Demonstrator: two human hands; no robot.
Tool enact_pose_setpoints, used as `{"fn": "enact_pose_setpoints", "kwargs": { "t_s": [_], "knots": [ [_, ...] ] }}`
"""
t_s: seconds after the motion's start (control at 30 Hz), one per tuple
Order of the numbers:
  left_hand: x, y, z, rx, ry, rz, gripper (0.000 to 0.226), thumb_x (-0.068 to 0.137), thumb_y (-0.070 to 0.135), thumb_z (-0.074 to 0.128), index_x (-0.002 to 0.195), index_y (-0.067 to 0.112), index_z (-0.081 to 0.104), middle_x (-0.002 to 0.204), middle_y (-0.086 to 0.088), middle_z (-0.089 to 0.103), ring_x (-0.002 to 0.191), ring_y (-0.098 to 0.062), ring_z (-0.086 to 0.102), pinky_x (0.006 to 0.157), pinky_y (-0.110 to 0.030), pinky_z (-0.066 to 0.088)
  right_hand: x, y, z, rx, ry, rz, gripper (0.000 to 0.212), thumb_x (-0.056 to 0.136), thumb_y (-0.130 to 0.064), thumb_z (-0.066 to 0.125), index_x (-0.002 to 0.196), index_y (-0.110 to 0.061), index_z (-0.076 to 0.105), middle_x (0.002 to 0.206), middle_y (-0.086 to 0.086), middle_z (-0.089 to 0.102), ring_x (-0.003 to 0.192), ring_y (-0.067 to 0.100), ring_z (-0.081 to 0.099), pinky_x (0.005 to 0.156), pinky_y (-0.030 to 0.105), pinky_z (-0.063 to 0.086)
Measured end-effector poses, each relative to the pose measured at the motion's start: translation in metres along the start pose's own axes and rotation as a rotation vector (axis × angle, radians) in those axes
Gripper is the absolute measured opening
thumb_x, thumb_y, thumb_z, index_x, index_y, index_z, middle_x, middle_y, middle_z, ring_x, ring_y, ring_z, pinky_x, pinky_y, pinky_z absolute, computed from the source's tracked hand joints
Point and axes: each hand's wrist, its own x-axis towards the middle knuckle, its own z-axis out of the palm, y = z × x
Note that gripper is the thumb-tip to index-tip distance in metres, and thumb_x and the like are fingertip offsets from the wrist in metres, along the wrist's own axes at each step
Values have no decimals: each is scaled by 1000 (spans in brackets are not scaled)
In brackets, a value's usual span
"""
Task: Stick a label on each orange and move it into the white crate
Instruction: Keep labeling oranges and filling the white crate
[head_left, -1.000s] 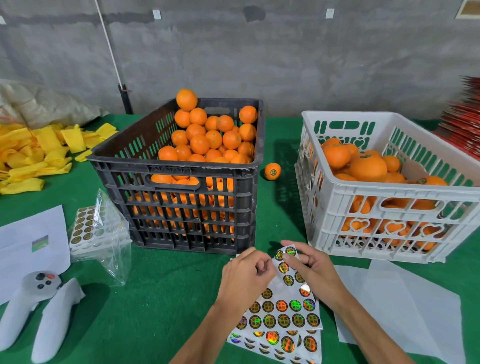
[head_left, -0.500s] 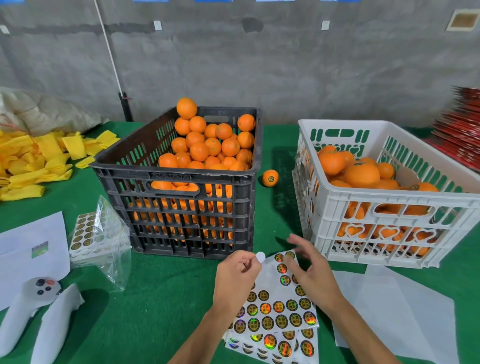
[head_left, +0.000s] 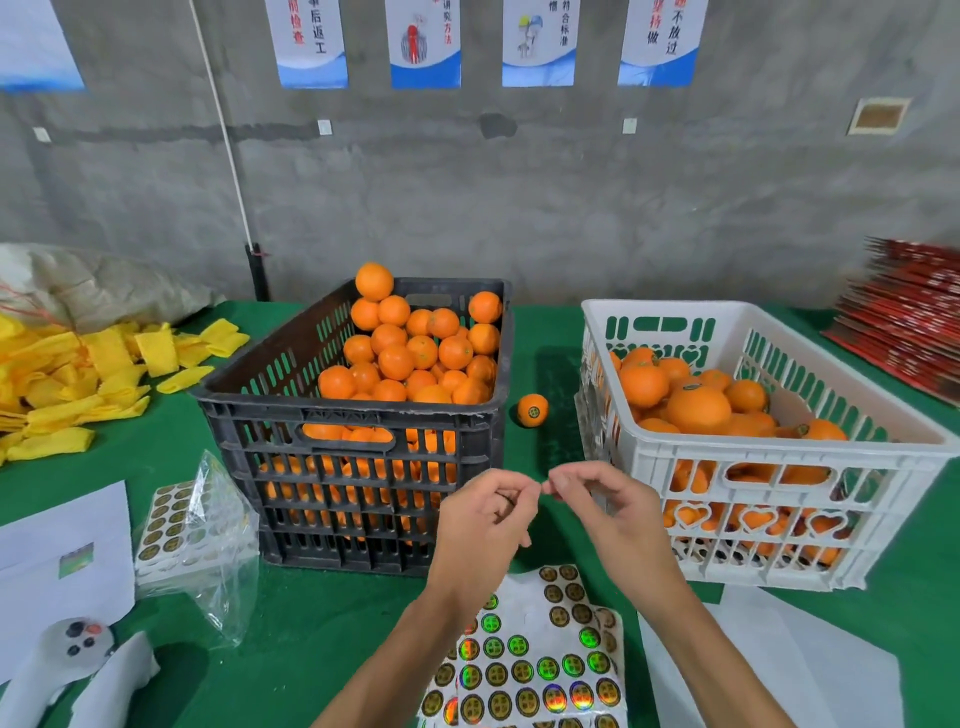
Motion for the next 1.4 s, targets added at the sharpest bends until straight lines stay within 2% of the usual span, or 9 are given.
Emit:
{"fn": "enact_pose_setpoints", "kwargs": {
  "t_s": [0.17, 0.27, 0.43, 0.53, 0.6, 0.7, 0.93, 1.23, 1.4],
  "knots": [
    [19, 20, -5, 11, 6, 3, 11, 100, 27, 68, 90, 25, 73, 61, -1, 68, 53, -9, 60, 56, -20, 46, 0, 7, -3, -55, -11, 93, 16, 100, -21, 66, 98, -32, 76, 96, -6, 77, 93, 13, 71, 84, 26, 57],
    [17, 17, -15, 88, -4, 42, 14, 100, 28, 66, 88, 30, 72, 60, 1, 67, 51, -8, 59, 55, -14, 43, -16, 32, -6, -262, -171, 271, 20, 99, -17, 64, 91, -31, 76, 98, -17, 76, 98, 1, 68, 89, 24, 54],
    [20, 11, -28, 248, -46, 155, 11, 100, 28, 65, 92, 33, 71, 62, 1, 66, 53, -5, 63, 53, -11, 44, -31, 51, 0, -408, -345, 359, 13, 99, -25, 66, 104, -29, 77, 103, -18, 75, 98, -3, 67, 94, 23, 53],
    [14, -8, -29, 361, -147, 138, 7, 100, 21, 67, 95, 23, 72, 69, 2, 67, 59, -15, 63, 59, -24, 53, -33, 54, -1, -494, -441, 378, 7, 94, -29, 71, 97, -26, 77, 102, -12, 71, 95, 2, 67, 93, 32, 55],
    [1, -29, -24, 418, -201, 60, 6, 100, 18, 65, 97, 19, 71, 70, 5, 66, 65, -20, 62, 65, -32, 55, -37, 57, -4, -514, -502, 376, 25, 84, -47, 81, 101, -29, 76, 99, -11, 66, 91, 3, 65, 90, 28, 53],
    [-24, -59, -16, 482, -247, -16, 11, 100, 16, 61, 102, 22, 71, 86, 17, 62, 80, -5, 62, 70, -15, 49, -45, 63, -4, -521, -563, 372, 40, 77, -57, 83, 109, -36, 75, 96, -9, 60, 87, 5, 61, 86, 28, 51],
    [-51, -87, -11, 500, -204, -98, 17, 101, 14, 58, 107, 26, 68, 93, 12, 57, 71, -18, 57, 66, -31, 50, -54, 75, 0, -283, -395, 398, 22, 83, -51, 81, 103, -41, 78, 93, -4, 65, 80, 4, 60, 79, 25, 48],
    [-60, -100, -10, 515, -170, -63, 17, 103, 10, 56, 111, 19, 68, 95, 16, 50, 72, -8, 52, 69, -11, 37, -73, 72, -11, -637, -595, 122, 28, 100, -34, 61, 126, -38, 71, 98, -20, 51, 77, 12, 60, 72, 31, 49],
    [-53, -82, -15, 505, -160, -41, 18, 105, 15, 54, 112, 21, 69, 97, 21, 50, 72, -7, 55, 66, -11, 38, -69, 60, -6, -492, -445, 166, 35, 100, -17, 59, 126, -35, 72, 94, -13, 51, 81, 15, 57, 77, 35, 51]
  ]
}}
